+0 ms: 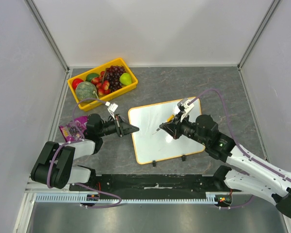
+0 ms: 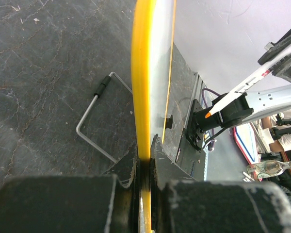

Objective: Write a sentence on the whiteboard

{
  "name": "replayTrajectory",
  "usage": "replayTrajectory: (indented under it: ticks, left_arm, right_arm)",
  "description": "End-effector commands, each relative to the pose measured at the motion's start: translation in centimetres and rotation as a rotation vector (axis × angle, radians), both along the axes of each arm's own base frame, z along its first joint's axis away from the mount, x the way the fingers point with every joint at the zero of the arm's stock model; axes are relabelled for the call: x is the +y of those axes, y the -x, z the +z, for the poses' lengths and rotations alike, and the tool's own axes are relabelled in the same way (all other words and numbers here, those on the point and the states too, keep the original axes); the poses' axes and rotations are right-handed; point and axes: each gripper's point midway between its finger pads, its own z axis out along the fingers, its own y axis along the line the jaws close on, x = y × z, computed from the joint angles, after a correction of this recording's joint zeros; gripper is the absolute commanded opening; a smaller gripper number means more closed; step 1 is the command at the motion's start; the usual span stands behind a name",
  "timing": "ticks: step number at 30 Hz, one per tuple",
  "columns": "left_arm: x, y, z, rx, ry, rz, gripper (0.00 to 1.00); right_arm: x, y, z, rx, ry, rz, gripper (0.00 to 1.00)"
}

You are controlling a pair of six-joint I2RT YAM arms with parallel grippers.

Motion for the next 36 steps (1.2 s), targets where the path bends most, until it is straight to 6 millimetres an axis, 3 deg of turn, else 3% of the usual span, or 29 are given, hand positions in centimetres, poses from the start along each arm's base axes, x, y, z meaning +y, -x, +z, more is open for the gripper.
replayTrajectory:
  ticks: [1, 17, 36]
  left_arm:
    - [0.3, 0.6, -3.0, -0.047, -0.096, -0.034, 0.02]
    - [0.3, 0.7, -3.0, -0.045, -0.099, -0.035, 0.02]
    - [0.4, 0.6, -2.8, -0.057, -0.102, -0.025, 0.02]
  right_arm:
    - [0.7, -0.3, 2.6, -0.078, -0.027, -0.005, 0.0]
    - [2.7, 0.1, 3.9, -0.117, -0.046, 0.018, 0.0]
    - [3.3, -1.3, 5.8, -0.176, -0.014, -0.02, 0.0]
